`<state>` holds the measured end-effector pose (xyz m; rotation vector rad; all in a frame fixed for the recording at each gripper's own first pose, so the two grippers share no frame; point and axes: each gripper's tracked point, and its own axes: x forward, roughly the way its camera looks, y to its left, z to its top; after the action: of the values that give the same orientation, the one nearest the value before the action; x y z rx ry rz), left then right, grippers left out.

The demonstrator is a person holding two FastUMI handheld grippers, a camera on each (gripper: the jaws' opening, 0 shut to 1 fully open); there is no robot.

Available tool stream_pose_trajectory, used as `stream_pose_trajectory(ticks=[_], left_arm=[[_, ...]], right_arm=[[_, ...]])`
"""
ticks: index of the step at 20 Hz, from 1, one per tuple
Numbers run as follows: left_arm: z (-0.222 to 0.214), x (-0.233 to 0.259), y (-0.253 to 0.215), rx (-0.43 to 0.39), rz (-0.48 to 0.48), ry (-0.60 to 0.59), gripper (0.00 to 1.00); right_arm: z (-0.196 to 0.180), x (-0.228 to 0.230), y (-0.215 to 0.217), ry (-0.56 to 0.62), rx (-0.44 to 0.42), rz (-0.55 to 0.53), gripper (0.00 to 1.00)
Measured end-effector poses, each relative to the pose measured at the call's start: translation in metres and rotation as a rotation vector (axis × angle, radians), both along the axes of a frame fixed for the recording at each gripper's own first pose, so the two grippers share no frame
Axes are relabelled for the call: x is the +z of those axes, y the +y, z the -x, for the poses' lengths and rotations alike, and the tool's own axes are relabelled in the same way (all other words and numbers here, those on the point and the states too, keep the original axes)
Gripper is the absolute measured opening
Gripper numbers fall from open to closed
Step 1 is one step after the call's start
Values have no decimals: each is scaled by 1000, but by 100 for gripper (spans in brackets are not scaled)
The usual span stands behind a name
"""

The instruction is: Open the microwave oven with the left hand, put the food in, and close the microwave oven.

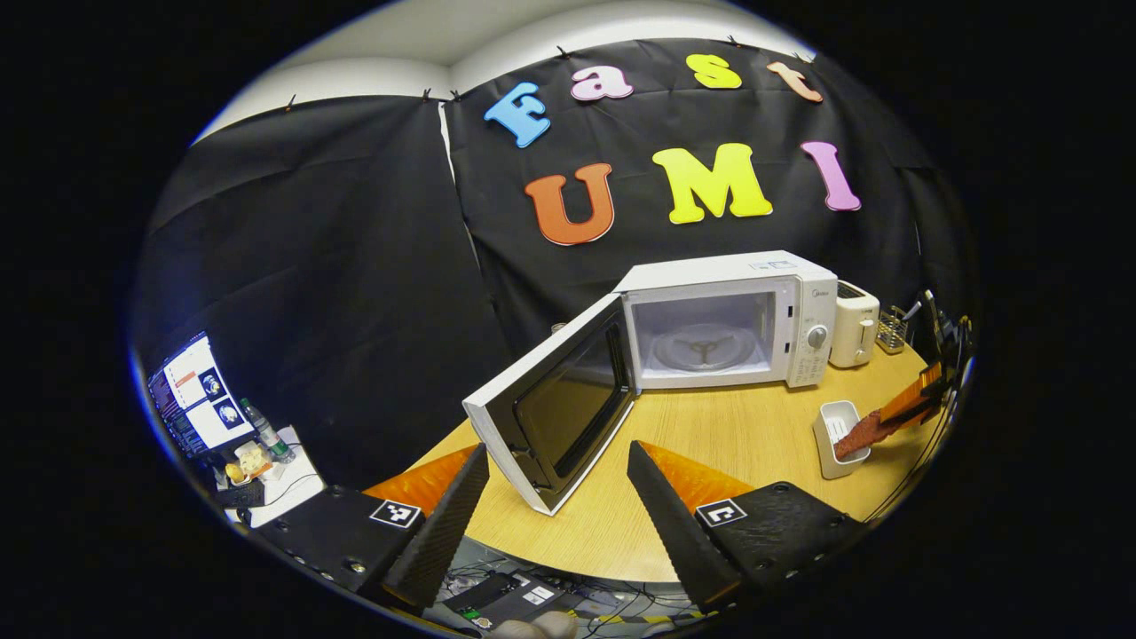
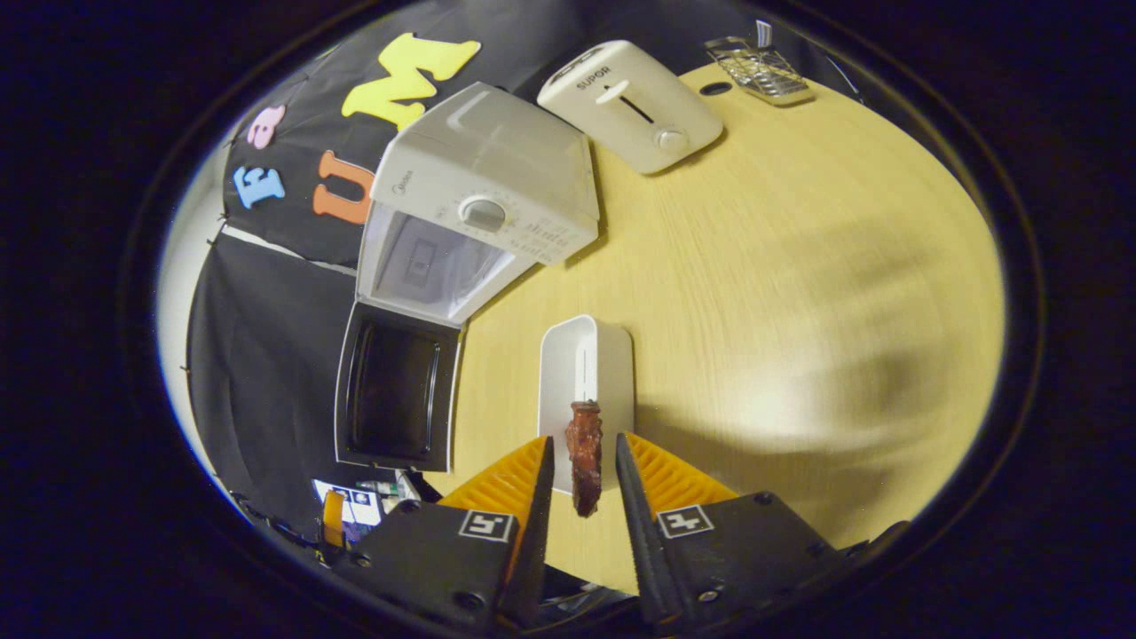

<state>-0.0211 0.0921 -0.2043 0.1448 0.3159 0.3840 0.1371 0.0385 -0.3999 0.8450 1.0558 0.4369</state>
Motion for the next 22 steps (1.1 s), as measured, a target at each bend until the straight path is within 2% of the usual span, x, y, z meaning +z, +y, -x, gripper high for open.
stream_pose_trajectory(ticks=[1,2,3,4,5,8,13,17,19,22], left_arm=[[-1,3,-4,18,-2,0,96],[-3,5,-7,32,-2,0,96],[-3,6,-10,46,-6,2,97],[-4,5,-13,57,-9,9,96],[-3,5,-15,68,-15,17,96],[-2,9,-25,86,-26,26,97],[-7,10,-39,74,-7,14,97],[-18,14,-37,18,-3,0,97],[-28,15,-37,-43,4,-13,97],[-39,7,-31,-148,16,-7,97]], right_arm=[[-1,-1,3,23,13,-25,25],[1,-1,7,47,24,-44,27],[0,-1,7,59,38,-47,8],[0,-2,5,57,54,-40,10],[0,-3,6,50,80,-31,18],[-3,12,5,6,137,-17,15],[-21,66,9,-95,143,-50,14],[-36,116,32,-210,96,-78,14],[-42,133,52,-258,61,-87,14],[-63,146,82,-317,-59,-82,13]])
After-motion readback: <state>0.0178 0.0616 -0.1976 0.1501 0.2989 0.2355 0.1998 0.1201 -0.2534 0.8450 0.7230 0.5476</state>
